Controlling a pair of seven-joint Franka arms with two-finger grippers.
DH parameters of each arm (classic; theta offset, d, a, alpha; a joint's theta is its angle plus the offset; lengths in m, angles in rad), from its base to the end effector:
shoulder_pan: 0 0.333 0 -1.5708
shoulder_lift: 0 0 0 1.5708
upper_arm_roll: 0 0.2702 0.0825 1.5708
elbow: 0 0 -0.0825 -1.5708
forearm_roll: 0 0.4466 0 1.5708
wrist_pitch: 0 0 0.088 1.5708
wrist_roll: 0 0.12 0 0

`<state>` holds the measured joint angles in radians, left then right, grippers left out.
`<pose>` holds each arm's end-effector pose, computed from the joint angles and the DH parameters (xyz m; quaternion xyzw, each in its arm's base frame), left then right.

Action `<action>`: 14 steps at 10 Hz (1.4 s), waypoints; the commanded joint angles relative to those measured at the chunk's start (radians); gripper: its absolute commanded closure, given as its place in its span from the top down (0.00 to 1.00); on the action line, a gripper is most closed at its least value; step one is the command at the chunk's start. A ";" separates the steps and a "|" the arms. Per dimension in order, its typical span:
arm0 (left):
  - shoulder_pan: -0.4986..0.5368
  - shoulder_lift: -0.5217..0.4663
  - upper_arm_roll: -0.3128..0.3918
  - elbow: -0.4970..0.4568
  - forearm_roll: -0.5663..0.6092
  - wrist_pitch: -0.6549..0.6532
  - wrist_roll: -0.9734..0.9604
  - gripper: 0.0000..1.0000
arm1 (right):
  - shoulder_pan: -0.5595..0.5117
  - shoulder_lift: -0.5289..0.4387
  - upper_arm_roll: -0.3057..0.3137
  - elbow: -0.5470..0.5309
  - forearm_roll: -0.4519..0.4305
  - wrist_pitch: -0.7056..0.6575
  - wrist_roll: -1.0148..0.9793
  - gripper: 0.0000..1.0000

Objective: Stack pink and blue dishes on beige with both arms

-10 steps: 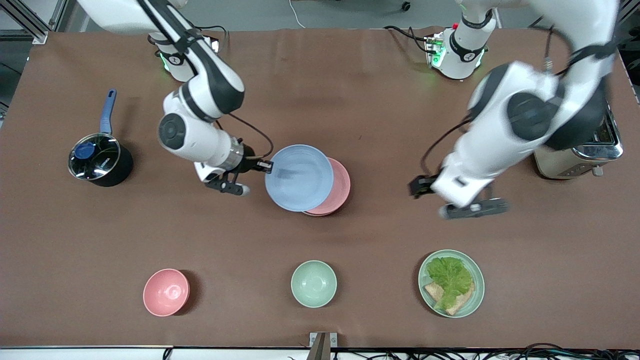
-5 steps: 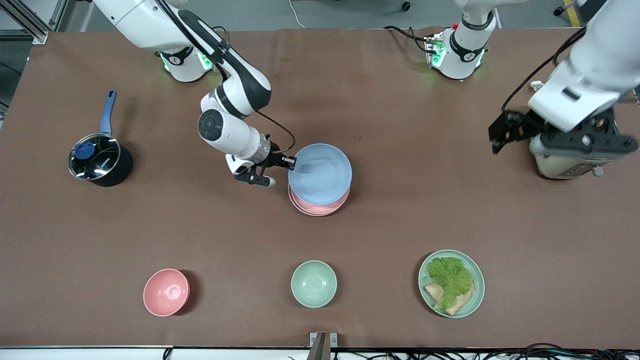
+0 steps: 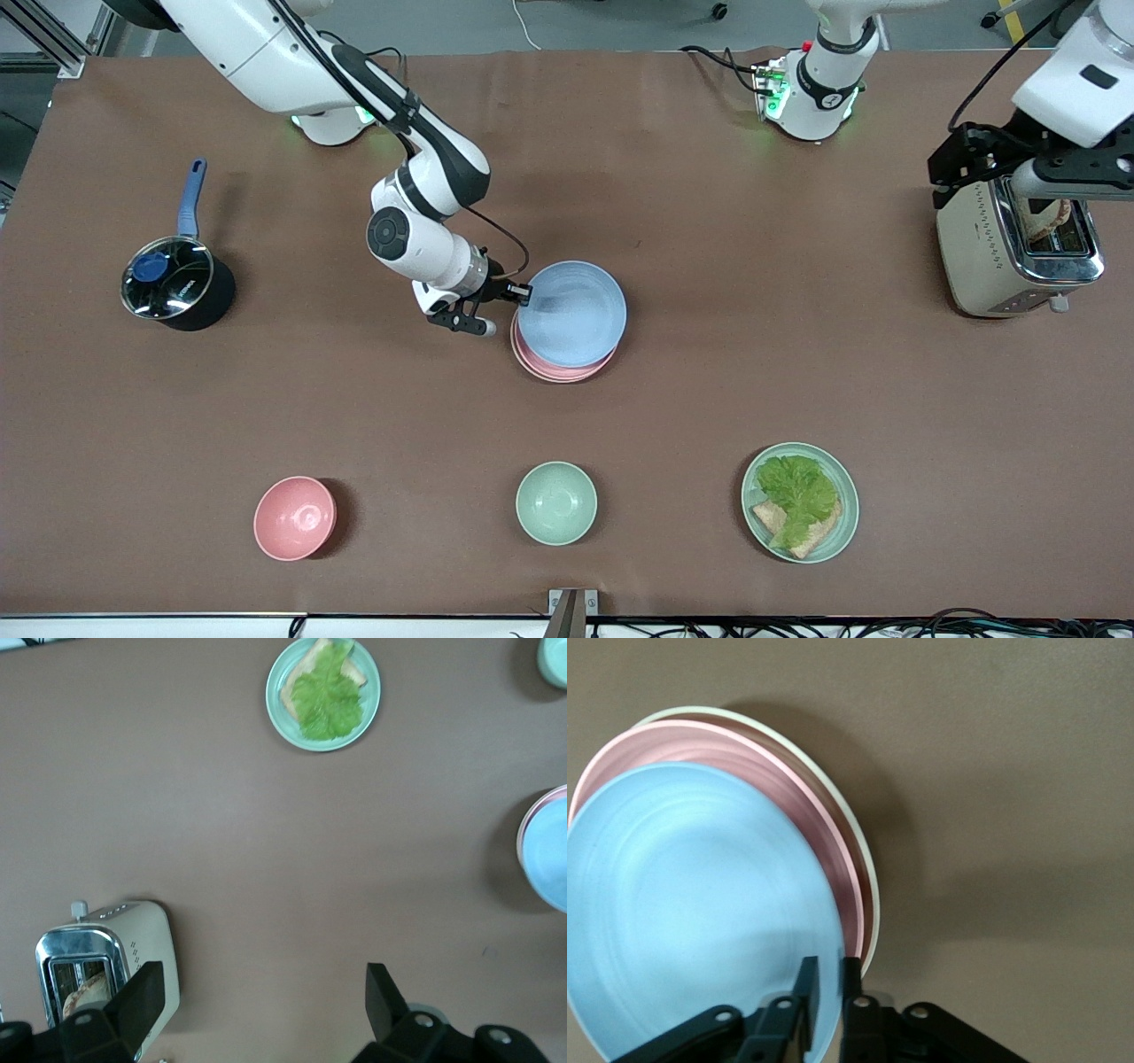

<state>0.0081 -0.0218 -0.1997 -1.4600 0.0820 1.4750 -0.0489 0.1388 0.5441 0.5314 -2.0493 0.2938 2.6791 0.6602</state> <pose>0.5916 -0.1054 0.6293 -0.9967 0.0666 -0.0232 0.0404 0.4857 0.3983 0.1158 -0.9638 0.1612 0.0756 0.1985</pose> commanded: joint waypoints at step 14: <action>0.023 -0.033 0.034 -0.092 -0.084 -0.002 0.011 1.00 | -0.238 -0.563 -0.544 0.601 -0.311 -1.177 -0.545 1.00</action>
<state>0.0266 -0.0553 -0.1627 -1.5253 0.0092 1.4700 -0.0409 -0.0708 -0.0319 -0.0207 -1.5307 -0.0404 1.5659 0.1767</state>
